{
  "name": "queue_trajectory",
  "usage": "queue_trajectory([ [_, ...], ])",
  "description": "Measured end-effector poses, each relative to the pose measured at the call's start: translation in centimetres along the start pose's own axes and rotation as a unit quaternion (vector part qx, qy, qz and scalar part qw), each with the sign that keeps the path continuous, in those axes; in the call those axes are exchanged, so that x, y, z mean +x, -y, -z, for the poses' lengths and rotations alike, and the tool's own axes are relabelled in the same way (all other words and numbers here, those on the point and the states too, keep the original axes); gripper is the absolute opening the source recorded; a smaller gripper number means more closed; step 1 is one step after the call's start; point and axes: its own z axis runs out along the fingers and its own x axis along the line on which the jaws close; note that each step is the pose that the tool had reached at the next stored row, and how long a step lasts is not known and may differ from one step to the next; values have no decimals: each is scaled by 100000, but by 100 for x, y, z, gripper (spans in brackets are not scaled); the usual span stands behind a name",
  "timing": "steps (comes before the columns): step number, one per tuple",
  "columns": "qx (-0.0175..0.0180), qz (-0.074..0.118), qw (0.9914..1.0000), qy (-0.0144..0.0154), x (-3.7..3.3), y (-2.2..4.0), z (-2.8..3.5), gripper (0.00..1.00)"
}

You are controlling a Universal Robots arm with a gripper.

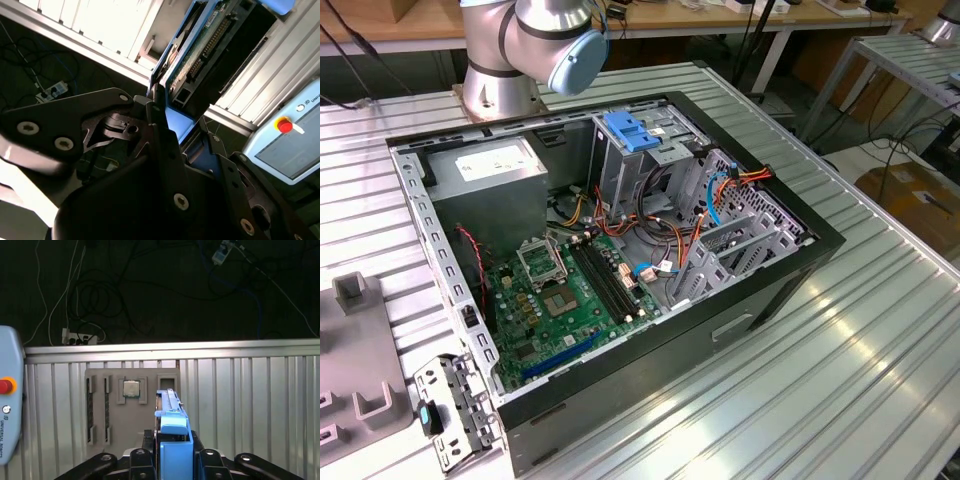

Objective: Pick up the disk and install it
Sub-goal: 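Pick up the disk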

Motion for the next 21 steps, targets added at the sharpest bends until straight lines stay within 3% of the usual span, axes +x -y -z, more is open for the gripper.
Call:
queue_trajectory([
  [21, 0, -2, 100000, 0, 7, 2, 228, 36],
])
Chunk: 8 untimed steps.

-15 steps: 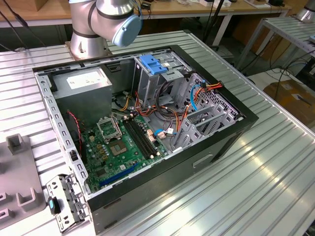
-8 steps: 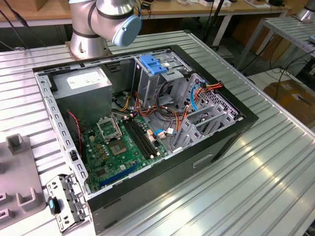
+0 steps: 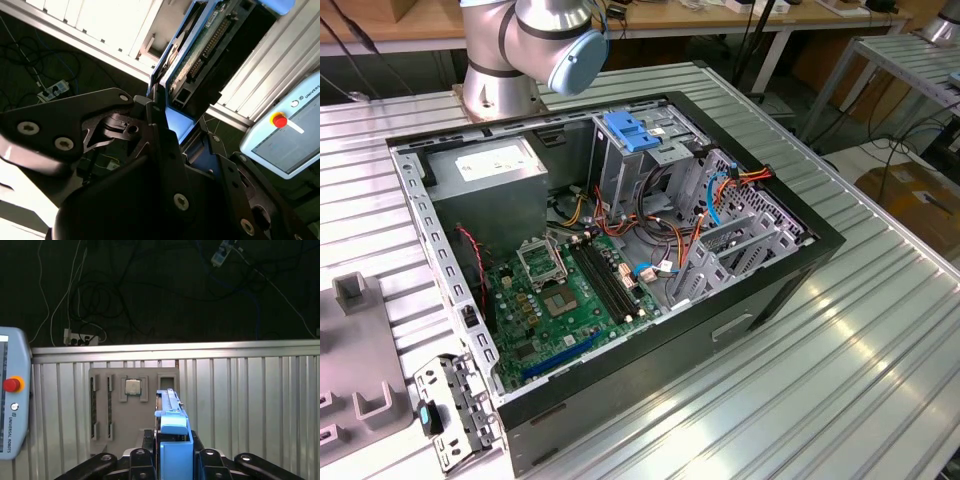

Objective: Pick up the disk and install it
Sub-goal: 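Pick up the disk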

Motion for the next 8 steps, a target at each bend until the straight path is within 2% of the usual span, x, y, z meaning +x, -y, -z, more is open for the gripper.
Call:
queue_trajectory([
  [8, -5, 1, 100000, -2, 3, 1, 126, 36],
])
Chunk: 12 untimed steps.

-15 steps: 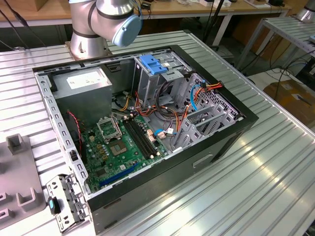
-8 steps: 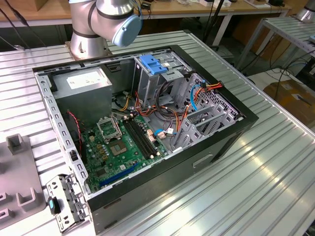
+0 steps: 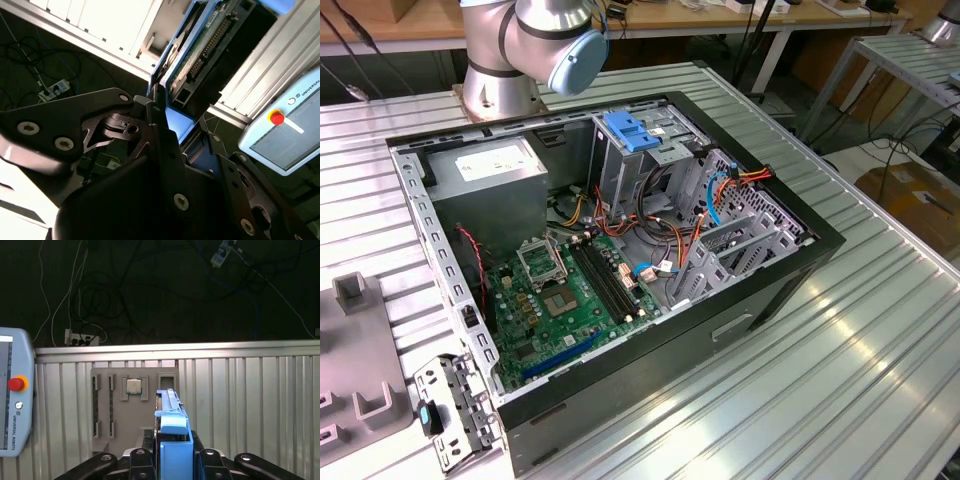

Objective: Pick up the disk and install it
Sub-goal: 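Pick up the disk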

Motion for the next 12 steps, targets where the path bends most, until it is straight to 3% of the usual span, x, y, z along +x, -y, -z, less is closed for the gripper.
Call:
queue_trajectory([
  [6, 5, 0, 100000, 3, 2, 1, 60, 36],
  [12, 3, -7, 100000, 53, 2, 0, 61, 36],
])
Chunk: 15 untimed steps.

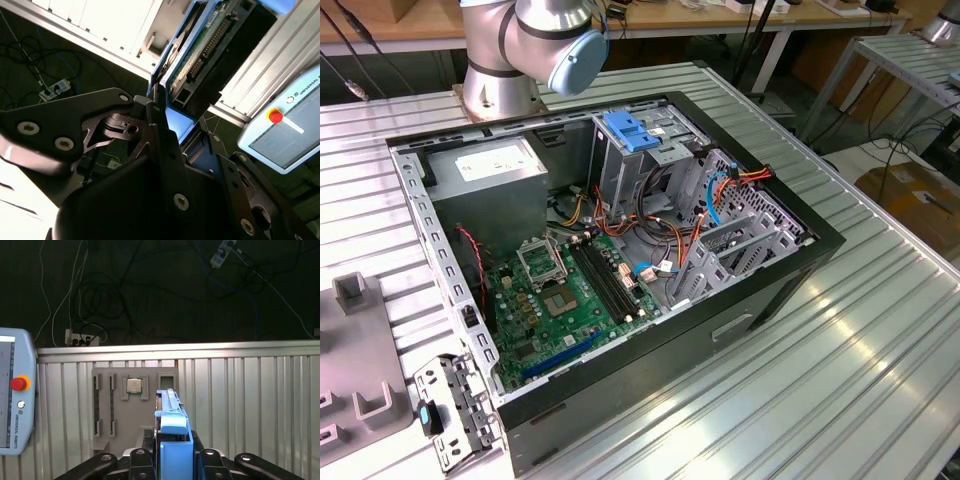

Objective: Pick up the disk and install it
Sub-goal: 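Pick up the disk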

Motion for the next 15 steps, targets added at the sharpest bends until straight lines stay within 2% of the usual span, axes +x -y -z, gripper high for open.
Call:
queue_trajectory([
  [15, 0, 7, 100000, 7, -2, 70, -1, 36],
])
